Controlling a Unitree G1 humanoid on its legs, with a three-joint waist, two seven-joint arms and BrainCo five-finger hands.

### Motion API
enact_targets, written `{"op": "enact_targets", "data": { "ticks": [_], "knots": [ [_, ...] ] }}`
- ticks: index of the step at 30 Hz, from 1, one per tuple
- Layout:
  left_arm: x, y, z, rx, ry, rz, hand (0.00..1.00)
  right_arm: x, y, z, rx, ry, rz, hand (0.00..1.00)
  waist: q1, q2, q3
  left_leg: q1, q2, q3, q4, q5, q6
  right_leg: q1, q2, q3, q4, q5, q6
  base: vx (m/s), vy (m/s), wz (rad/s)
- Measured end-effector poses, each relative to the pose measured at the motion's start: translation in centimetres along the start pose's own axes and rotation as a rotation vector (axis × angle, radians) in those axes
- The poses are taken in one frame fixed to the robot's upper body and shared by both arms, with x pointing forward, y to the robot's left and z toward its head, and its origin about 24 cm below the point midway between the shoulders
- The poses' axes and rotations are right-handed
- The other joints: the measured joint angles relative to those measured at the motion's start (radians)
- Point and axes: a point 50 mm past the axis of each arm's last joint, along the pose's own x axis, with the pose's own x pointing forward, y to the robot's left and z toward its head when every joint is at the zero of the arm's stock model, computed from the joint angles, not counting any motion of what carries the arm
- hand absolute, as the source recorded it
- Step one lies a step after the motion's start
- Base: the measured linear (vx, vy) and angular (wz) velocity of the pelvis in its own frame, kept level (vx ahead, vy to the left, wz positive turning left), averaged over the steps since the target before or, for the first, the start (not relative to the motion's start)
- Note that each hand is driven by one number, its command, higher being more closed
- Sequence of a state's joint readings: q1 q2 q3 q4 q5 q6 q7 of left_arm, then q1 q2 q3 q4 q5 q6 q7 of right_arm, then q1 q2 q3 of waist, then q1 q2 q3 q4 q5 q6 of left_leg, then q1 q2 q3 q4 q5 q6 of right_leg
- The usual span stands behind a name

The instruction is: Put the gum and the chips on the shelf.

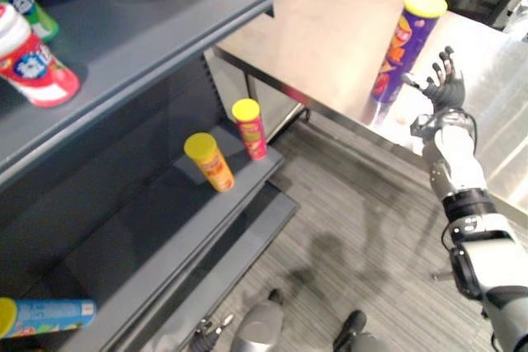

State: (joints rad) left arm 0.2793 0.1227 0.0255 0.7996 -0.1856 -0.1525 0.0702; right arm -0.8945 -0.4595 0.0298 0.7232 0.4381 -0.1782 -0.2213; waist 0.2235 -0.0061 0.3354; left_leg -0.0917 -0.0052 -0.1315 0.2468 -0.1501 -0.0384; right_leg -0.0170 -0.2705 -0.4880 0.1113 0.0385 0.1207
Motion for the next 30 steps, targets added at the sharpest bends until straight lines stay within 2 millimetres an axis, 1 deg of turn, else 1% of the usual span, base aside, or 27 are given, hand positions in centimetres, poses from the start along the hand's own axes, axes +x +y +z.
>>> {"op": "enact_targets", "data": {
  "ticks": [3,6,10,14,20,23,25,27,30],
  "knots": [
    [0.0,-0.2,0.0,-0.008,0.000,-0.005,0.00,0.2,-0.3,0.5,0.009,-0.017,-0.011,0.00,0.002,0.006,0.012,-0.014,0.000,0.001,-0.001,0.008,0.000,-0.019,-0.005,0.000,0.015,-0.003,-0.002,-0.01,-0.001,0.00],
    [0.0,-0.3,0.1,-0.004,-0.011,-0.010,0.00,0.3,-0.3,0.6,0.009,-0.021,-0.011,0.00,0.002,0.007,0.021,-0.025,0.001,0.004,0.001,0.011,-0.001,-0.039,-0.009,0.003,0.030,-0.009,-0.005,0.00,-0.001,-0.02],
    [0.0,-0.5,0.4,-0.003,-0.023,-0.020,0.00,0.6,-0.3,1.3,0.007,-0.041,-0.012,0.00,0.002,0.011,0.044,-0.030,0.002,0.009,0.000,0.014,-0.002,-0.057,-0.014,0.007,0.051,-0.017,-0.006,0.00,-0.004,-0.02],
    [0.0,-0.5,0.5,-0.040,-0.025,-0.020,0.00,1.2,-0.3,3.1,0.009,-0.094,-0.021,0.00,0.005,0.013,0.054,-0.059,0.007,0.010,0.001,0.019,-0.010,-0.101,-0.020,0.009,0.087,-0.033,-0.013,0.00,-0.003,-0.01],
    [0.0,-0.6,0.5,-0.073,-0.026,-0.023,0.00,1.7,0.1,4.5,0.023,-0.146,-0.015,0.00,0.006,0.017,0.067,-0.063,0.010,0.010,0.001,0.021,-0.013,-0.125,-0.031,0.008,0.139,-0.067,-0.016,0.01,-0.019,0.02],
    [0.1,-0.8,1.0,-0.076,-0.045,-0.031,0.00,2.0,-0.5,5.6,0.009,-0.180,-0.025,0.00,0.021,0.020,0.080,-0.069,0.013,0.007,0.000,0.023,-0.017,-0.138,-0.035,0.005,0.161,-0.081,-0.022,0.00,-0.007,0.02],
    [0.1,-0.8,1.0,-0.079,-0.046,-0.033,0.00,2.2,-0.6,6.0,0.006,-0.193,-0.028,0.00,0.024,0.022,0.081,-0.070,0.013,0.004,0.001,0.023,-0.018,-0.140,-0.036,0.002,0.168,-0.086,-0.021,0.00,-0.020,0.07],
    [0.0,-0.8,0.9,-0.105,-0.042,-0.034,0.00,2.3,-0.4,6.4,0.009,-0.208,-0.025,0.00,0.027,0.022,0.082,-0.071,0.013,0.001,0.001,0.023,-0.018,-0.141,-0.040,-0.003,0.177,-0.092,-0.021,0.01,-0.012,0.08],
    [0.0,-0.9,1.0,-0.106,-0.043,-0.044,0.00,2.6,0.0,7.7,0.023,-0.243,-0.017,0.00,0.028,0.022,0.082,-0.084,0.010,-0.006,0.001,0.026,-0.022,-0.155,-0.045,-0.010,0.187,-0.097,-0.024,0.00,-0.002,0.07]
  ]
}}
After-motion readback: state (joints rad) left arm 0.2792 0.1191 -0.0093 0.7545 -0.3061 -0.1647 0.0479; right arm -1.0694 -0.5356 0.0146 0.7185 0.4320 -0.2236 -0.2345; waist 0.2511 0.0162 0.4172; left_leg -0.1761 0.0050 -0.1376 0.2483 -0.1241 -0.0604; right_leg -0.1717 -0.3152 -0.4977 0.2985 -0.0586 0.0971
